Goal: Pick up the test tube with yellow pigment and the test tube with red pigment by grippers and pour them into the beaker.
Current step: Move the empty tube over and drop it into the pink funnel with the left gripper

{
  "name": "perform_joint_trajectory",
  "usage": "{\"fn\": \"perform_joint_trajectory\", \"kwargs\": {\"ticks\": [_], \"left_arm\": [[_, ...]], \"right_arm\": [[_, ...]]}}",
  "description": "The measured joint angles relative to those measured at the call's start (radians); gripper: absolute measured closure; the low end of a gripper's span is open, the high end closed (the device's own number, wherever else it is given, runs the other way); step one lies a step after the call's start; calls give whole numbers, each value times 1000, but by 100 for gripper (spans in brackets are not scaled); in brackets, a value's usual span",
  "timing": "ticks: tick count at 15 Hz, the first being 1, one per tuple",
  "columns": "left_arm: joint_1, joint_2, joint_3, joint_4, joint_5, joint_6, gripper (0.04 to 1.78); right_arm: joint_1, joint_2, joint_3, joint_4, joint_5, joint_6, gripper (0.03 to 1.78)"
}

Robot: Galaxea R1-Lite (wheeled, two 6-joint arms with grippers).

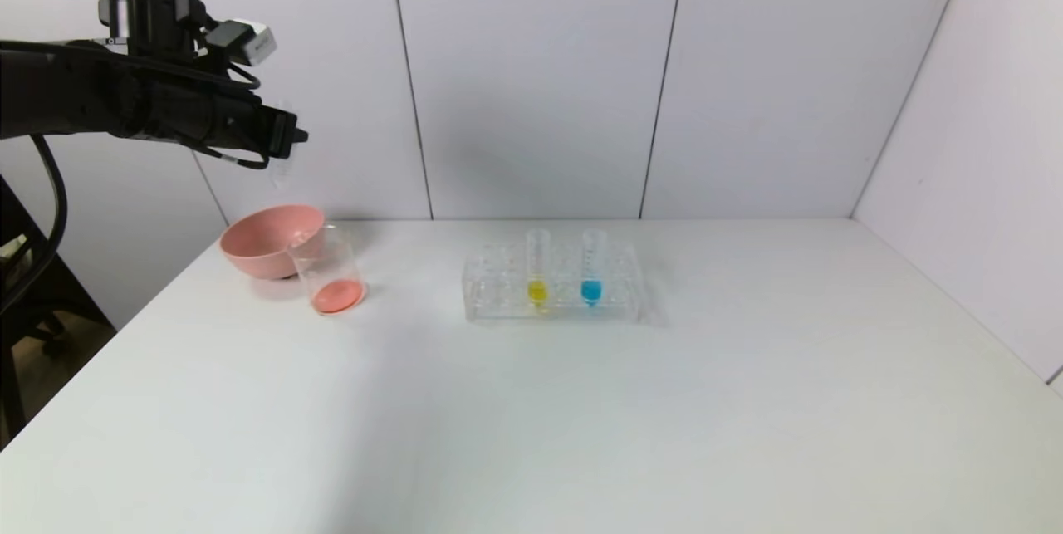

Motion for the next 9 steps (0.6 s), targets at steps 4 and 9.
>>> {"fn": "perform_joint_trajectory", "kwargs": {"ticks": [4, 9], "left_arm": [[1, -50, 249, -432, 175, -191, 137], [1, -89, 560, -980, 381, -286, 137]], "right_arm": [[0, 0, 0, 0, 0, 0, 10], [0, 0, 0, 0, 0, 0, 10]]}}
